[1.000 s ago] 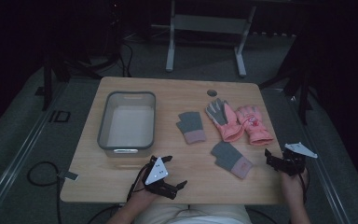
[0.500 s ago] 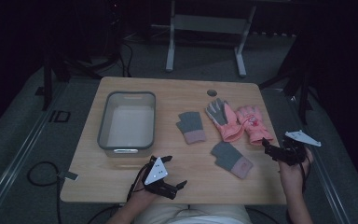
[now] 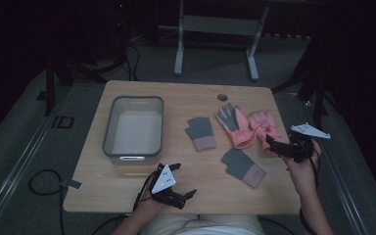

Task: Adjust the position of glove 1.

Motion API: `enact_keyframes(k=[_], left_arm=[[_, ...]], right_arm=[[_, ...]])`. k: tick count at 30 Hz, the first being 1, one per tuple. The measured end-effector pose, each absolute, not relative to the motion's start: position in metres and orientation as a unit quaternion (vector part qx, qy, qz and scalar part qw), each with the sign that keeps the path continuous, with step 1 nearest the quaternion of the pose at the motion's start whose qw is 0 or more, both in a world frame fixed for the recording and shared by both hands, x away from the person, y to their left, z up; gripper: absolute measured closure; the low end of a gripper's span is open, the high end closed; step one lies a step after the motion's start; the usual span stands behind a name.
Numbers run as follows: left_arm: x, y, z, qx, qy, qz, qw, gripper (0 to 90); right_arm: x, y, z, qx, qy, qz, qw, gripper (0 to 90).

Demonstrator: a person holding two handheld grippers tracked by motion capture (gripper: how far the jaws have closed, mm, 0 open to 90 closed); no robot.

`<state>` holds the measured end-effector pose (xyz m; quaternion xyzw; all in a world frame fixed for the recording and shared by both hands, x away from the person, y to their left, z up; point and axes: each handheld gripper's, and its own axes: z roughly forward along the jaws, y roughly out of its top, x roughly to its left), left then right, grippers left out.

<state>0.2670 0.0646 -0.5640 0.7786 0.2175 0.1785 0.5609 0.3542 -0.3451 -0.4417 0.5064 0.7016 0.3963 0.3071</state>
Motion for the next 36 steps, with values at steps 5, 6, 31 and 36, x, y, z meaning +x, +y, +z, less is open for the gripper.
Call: enact_keyframes(k=[5,6,31,36], left_arm=[[0.267,0.065,-0.564,0.778,0.218,0.177,0.562,0.0],[0.267,0.065,-0.564,0.778,0.217,0.177,0.562,0.0],[0.268,0.066,-0.564,0.777,0.217,0.173,0.565,0.0],[0.268,0.066,-0.564,0.777,0.216,0.173,0.566,0.0]], right_arm=[[0.361,-0.328,-0.433,0.494,0.704,0.411,0.302,11.1],[0.363,-0.325,-0.432,0.489,0.707,0.412,0.300,11.1],[0.411,-0.222,-0.452,0.364,0.795,0.423,0.238,35.9],[0.422,-0.202,-0.466,0.332,0.818,0.415,0.221,40.0]])
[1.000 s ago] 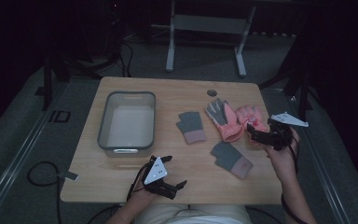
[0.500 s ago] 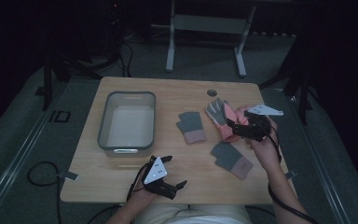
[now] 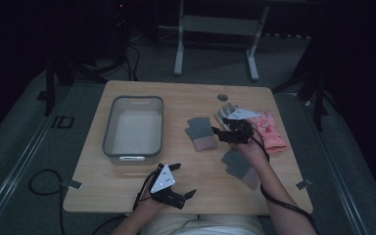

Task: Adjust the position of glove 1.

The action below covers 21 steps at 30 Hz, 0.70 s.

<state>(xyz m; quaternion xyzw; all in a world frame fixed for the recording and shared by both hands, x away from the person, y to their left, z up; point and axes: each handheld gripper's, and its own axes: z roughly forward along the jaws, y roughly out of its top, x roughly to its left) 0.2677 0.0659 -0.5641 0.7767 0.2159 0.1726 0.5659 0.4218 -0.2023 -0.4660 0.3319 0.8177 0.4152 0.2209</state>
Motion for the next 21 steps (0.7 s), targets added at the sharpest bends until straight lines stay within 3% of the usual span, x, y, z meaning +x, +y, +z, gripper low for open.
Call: enact_keyframes(k=[18,21], left_arm=[[0.268,0.067,-0.564,0.774,0.217,0.170,0.570,0.0],[0.268,0.067,-0.564,0.774,0.216,0.168,0.570,0.0]], right_arm=[[0.470,-0.164,-0.503,0.330,0.853,0.368,0.170,49.0],[0.482,-0.160,-0.510,0.344,0.854,0.363,0.143,53.0]])
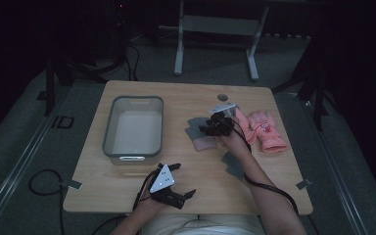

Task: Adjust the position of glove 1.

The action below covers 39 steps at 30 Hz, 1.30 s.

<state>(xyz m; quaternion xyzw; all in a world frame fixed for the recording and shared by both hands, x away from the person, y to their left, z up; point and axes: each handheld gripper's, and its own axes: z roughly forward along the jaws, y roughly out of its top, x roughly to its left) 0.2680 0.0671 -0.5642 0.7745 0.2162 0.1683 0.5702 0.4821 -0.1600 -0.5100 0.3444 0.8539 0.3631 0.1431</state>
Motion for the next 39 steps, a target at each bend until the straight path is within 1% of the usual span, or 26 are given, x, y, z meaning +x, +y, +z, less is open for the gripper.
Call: enact_keyframes(k=[7,8,10,11,12,14,19,20,23,24,25,29,31,32,33,38,39], left_arm=[[0.268,0.067,-0.564,0.774,0.216,0.169,0.570,0.0],[0.268,0.067,-0.564,0.774,0.217,0.169,0.571,0.0],[0.268,0.067,-0.564,0.774,0.217,0.169,0.571,0.0],[0.268,0.067,-0.564,0.774,0.217,0.169,0.571,0.0],[0.268,0.067,-0.564,0.774,0.217,0.169,0.571,0.0],[0.268,0.067,-0.564,0.773,0.217,0.169,0.571,0.0],[0.267,0.068,-0.564,0.772,0.217,0.170,0.573,0.0],[0.267,0.068,-0.564,0.772,0.217,0.170,0.573,0.0],[0.267,0.068,-0.564,0.771,0.219,0.171,0.574,0.0],[0.267,0.068,-0.564,0.771,0.219,0.171,0.574,0.0],[0.267,0.068,-0.564,0.770,0.219,0.171,0.574,0.0],[0.267,0.068,-0.565,0.769,0.220,0.171,0.575,0.0],[0.267,0.068,-0.564,0.769,0.220,0.171,0.575,0.0],[0.267,0.068,-0.564,0.771,0.218,0.171,0.573,0.0],[0.267,0.068,-0.564,0.771,0.218,0.171,0.573,0.0],[0.267,0.068,-0.564,0.770,0.221,0.173,0.573,0.0],[0.267,0.068,-0.564,0.770,0.221,0.173,0.572,0.0]], right_arm=[[0.493,-0.153,-0.520,0.328,0.867,0.340,0.157,55.5],[0.496,-0.151,-0.522,0.326,0.870,0.336,0.154,58.0],[0.500,-0.150,-0.526,0.327,0.873,0.328,0.152,61.0],[0.500,-0.150,-0.526,0.327,0.873,0.328,0.152,61.0],[0.504,-0.148,-0.531,0.329,0.878,0.313,0.149,63.4],[0.507,-0.145,-0.539,0.328,0.888,0.286,0.147,64.1],[0.509,-0.148,-0.543,0.330,0.883,0.305,0.131,67.1],[0.509,-0.148,-0.543,0.330,0.883,0.305,0.131,67.1],[0.510,-0.147,-0.542,0.332,0.885,0.299,0.128,72.3],[0.510,-0.147,-0.542,0.332,0.885,0.299,0.128,72.3],[0.509,-0.145,-0.541,0.333,0.886,0.294,0.131,76.3],[0.507,-0.141,-0.540,0.356,0.879,0.289,0.131,82.8],[0.507,-0.141,-0.540,0.356,0.879,0.289,0.131,82.8],[0.504,-0.138,-0.537,0.384,0.866,0.293,0.130,84.8],[0.504,-0.138,-0.537,0.384,0.866,0.293,0.130,84.8],[0.481,-0.139,-0.510,0.420,0.840,0.313,0.141,85.3],[0.481,-0.139,-0.510,0.420,0.840,0.313,0.141,85.3]])
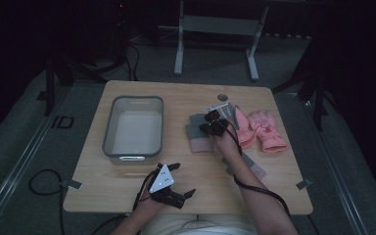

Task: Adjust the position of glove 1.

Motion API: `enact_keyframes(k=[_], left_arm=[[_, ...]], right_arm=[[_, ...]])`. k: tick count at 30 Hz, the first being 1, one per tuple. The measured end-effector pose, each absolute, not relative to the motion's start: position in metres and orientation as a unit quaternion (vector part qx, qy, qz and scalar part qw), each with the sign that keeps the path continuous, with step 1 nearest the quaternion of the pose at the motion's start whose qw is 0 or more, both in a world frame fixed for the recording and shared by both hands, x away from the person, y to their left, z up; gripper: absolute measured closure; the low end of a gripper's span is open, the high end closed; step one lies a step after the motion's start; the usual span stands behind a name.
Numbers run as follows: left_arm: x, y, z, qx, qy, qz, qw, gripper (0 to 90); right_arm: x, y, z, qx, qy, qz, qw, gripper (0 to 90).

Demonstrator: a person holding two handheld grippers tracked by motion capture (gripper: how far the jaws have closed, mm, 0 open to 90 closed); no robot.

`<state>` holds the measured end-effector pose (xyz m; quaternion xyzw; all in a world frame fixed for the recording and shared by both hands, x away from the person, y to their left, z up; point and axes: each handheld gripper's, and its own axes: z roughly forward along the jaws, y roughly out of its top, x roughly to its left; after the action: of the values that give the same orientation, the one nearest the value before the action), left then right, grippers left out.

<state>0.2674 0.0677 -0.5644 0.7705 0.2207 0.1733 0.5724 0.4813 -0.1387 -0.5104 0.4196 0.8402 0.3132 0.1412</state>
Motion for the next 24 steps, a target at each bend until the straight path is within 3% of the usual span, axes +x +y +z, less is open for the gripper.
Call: enact_keyframes(k=[11,16,24], left_arm=[[0.267,0.067,-0.564,0.770,0.222,0.178,0.571,0.0],[0.267,0.067,-0.564,0.770,0.222,0.182,0.570,0.0],[0.267,0.067,-0.565,0.768,0.223,0.182,0.572,0.0]], right_arm=[[0.395,-0.139,-0.445,0.444,0.797,0.366,0.183,85.5],[0.374,-0.141,-0.446,0.453,0.791,0.370,0.180,85.5],[0.357,-0.142,-0.484,0.481,0.789,0.345,0.164,85.4]])
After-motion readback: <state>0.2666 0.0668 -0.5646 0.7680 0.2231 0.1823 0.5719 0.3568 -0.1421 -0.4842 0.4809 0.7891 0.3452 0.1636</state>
